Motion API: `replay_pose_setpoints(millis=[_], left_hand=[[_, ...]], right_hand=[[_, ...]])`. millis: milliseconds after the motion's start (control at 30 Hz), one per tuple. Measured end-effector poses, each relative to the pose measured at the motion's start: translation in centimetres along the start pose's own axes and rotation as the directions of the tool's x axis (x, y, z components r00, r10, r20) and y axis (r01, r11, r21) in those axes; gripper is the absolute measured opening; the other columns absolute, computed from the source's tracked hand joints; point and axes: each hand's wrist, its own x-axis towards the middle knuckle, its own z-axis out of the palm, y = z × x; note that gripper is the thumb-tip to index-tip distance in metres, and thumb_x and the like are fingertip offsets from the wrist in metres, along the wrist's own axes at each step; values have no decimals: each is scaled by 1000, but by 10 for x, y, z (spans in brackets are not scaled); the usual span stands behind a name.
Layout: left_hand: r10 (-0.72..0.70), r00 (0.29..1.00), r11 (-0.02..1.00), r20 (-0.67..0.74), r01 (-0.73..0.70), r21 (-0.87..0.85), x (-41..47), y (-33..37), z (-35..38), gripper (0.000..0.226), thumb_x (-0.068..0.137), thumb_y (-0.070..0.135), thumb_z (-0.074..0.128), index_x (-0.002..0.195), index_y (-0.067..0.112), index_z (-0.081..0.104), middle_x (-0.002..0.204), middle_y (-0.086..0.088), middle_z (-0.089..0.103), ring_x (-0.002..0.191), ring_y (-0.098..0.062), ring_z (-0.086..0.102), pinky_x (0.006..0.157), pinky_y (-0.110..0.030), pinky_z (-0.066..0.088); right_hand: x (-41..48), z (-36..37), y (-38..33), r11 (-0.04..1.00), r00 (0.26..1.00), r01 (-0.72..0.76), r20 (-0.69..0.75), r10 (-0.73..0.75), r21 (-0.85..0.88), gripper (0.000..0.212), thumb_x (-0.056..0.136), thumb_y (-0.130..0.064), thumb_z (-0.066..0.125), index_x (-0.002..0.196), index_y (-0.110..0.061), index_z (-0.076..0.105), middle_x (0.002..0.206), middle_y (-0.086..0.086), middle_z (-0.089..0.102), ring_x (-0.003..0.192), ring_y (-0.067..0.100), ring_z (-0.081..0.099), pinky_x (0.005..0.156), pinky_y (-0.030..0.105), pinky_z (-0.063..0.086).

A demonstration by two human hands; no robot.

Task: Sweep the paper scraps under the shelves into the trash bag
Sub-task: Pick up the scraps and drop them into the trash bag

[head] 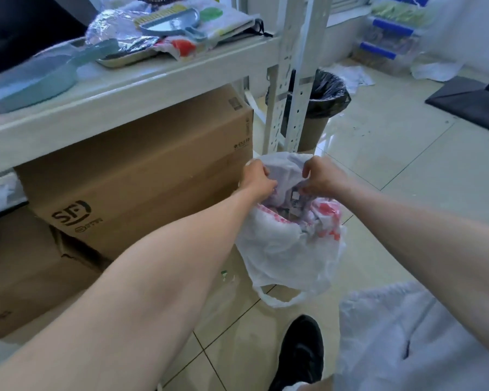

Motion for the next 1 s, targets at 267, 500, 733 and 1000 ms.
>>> replay_pose_setpoints(millis=[267, 500, 733, 1000], left_hand=[[-2, 999, 1000, -33, 2, 4, 7, -13, -3, 13, 92, 8, 60, 101, 15, 55, 100, 0, 55, 92, -16, 53, 65, -20, 41], [-135, 980, 989, -148, 144, 47, -8, -47, -59, 19, 87, 10, 54, 105, 15, 57, 116, -6, 57, 97, -21, 52, 78, -27, 40], [-316, 938, 947, -144, 322, 16, -39, -104, -78, 21, 88, 8, 53, 106, 14, 62, 125, -9, 57, 110, -26, 55, 87, -28, 45], [-439, 896, 893, -68, 444, 77, -62, -182, -51, 17, 90, 12, 54, 100, 11, 68, 114, -9, 67, 106, -29, 61, 93, -39, 51]], right_hand=[[1, 13, 7, 997, 1000, 13, 20, -12, -73, 29, 74, -13, 74, 100, -8, 62, 103, 13, 59, 85, 32, 60, 70, 37, 53], [-10, 12, -39, 987, 990, 141, 26, -139, -74, 30, 81, -3, 59, 111, -9, 60, 110, 10, 61, 93, 25, 56, 76, 33, 50], [-19, 25, -109, 961, 960, 272, 79, -268, -56, 23, 88, -6, 54, 109, -1, 63, 108, 14, 65, 96, 30, 62, 80, 30, 51], [-1, 110, -148, 951, 922, 307, 254, -291, -28, 22, 80, -3, 50, 101, -5, 58, 109, 14, 58, 96, 32, 57, 86, 42, 52]])
